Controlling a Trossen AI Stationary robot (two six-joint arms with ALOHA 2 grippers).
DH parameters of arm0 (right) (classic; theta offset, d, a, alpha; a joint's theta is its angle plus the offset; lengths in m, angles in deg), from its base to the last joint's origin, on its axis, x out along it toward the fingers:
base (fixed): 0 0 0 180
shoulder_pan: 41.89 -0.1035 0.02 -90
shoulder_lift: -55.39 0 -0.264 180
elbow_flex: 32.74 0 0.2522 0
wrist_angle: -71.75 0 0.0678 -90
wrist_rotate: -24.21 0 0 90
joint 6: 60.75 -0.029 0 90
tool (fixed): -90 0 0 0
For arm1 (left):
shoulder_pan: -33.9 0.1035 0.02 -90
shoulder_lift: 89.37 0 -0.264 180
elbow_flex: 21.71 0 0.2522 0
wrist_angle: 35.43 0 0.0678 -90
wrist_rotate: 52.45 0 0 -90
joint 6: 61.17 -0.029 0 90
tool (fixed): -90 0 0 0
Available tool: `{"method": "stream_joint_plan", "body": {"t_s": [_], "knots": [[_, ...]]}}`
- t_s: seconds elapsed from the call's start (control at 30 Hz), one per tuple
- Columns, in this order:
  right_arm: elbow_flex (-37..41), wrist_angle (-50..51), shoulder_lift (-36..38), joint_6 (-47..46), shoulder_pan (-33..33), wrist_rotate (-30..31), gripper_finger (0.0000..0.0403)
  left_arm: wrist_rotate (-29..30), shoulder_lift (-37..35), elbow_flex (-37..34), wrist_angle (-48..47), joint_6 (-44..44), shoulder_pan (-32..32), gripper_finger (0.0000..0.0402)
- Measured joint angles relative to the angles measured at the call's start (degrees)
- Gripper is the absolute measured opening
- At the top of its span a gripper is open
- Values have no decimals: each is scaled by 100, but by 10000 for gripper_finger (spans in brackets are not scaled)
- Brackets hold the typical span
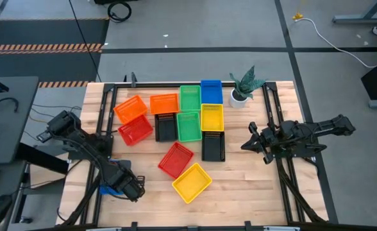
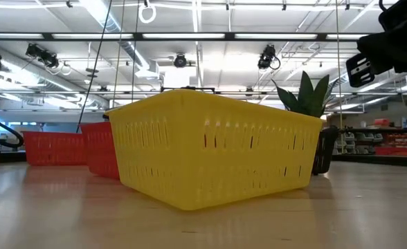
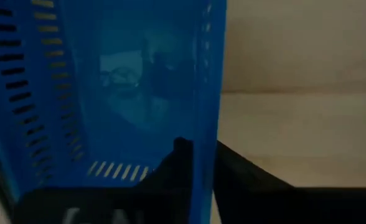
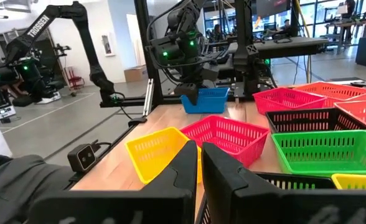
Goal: Stack baskets by color
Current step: Move the bottom blue bin to the bottom left of the table, then move the bottom red bin to the bottom left of the table
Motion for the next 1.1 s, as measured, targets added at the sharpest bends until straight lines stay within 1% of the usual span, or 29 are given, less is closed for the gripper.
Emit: {"method": "stream_joint_plan", "body": {"t_s": [0.23, 0.37, 0.47, 0.6, 0.73, 0.9, 1.03, 1.1], "knots": [[0, -2, 0, -3, 0, 0, 29, -694, -86, 0, -153, -677, 0, 162], [0, -4, 0, -5, 0, -2, 29, -931, -519, 3, -170, -803, 61, 206], [0, -7, 0, -5, 0, 0, 29, -902, -907, 110, -173, -951, 130, 224], [0, -15, 0, -5, 0, -1, 29, -763, -1158, 370, -57, -1868, 265, 227], [0, -15, 0, -5, 0, 0, 29, -673, -1090, 534, 103, -2900, 566, 213], [0, -15, 0, -5, 0, 0, 29, -461, -554, 540, 1028, -4833, 1120, 192], [1, -14, 0, -6, 0, 0, 29, -492, 34, 540, 1920, -6331, 1522, 179], [0, -13, 0, -5, 0, 0, 29, -621, 300, 639, 2098, -6903, 1683, 174]]}}
